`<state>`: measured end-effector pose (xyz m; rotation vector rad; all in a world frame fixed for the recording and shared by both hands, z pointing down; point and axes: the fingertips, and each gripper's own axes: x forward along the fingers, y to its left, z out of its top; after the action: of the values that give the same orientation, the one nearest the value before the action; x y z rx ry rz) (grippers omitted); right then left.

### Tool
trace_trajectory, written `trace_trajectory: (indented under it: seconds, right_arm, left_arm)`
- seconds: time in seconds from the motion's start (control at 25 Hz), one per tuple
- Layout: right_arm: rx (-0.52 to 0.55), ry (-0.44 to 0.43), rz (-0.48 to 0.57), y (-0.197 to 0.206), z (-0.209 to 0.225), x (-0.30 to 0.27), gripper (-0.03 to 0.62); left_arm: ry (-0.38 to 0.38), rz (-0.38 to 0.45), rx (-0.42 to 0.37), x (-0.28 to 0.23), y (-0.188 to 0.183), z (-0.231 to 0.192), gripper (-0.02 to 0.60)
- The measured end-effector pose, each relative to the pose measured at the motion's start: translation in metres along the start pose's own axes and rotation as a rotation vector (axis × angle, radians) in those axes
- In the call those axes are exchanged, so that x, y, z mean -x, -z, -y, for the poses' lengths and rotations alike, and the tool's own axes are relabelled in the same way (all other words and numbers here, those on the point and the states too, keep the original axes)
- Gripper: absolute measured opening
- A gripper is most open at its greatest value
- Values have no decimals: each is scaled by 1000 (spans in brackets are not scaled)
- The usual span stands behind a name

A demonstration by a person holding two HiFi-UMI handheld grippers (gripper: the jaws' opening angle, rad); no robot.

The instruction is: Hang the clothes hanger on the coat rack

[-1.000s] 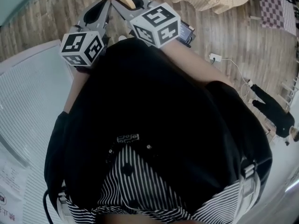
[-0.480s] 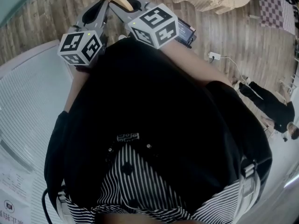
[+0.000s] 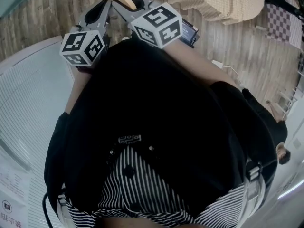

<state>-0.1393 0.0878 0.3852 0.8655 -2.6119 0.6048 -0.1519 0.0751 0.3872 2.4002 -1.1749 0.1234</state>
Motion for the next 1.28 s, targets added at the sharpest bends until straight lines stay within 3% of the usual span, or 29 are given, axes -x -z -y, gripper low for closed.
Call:
trace_trajectory:
  seconds: [0.4,1.08,1.28]
  right_arm:
    - [38,-77,-18,-44,45,-45,2]
    - [38,-150,-10,-123,180,-88,2]
    - [38,-171,-2,-143,209,-98,2]
  left_arm:
    - [-80,19,34,-42,-40,-47,3]
    - [-161,14,17,-173,-112,-94,3]
    - [-178,52,37,-200,-133,-104,3]
